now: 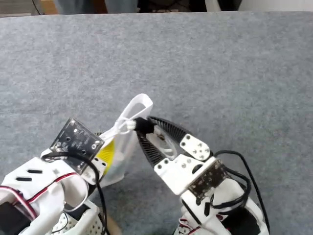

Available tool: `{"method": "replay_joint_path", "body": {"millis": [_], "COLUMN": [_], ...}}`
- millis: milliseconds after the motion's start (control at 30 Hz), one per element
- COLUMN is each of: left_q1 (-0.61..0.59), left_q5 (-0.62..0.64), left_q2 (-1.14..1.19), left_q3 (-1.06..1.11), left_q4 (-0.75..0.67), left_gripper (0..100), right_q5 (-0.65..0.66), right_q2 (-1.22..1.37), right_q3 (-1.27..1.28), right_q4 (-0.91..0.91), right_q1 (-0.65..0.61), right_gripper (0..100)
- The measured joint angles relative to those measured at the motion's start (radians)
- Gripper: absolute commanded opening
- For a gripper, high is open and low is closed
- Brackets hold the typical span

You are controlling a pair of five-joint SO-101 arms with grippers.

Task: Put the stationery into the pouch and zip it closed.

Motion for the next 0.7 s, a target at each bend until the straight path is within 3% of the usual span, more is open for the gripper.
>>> {"method": "replay_joint_path", "body": {"millis": [233,467,700], "left_q1": [0.006,0.157,0.18], "left_q5": [0.0,0.026,0.04], "left_q2": [0.012,0.012,-0.018], "left_q3": [-0.035,-0.061,-0.063], "left_q4": [0.006,0.034,0.074], "left_gripper": [3,3,3], "right_q5": [0.08,0.152,0.184], "right_q2": [-0.003,-0.006,-0.005], "right_q3": [-0.002,-0.002,0.025], "right_q4": [0.041,0.048,0.051], "right_q1": [0.173,0.407,0.617], "right_gripper": [1.1,1.1,1.1]}}
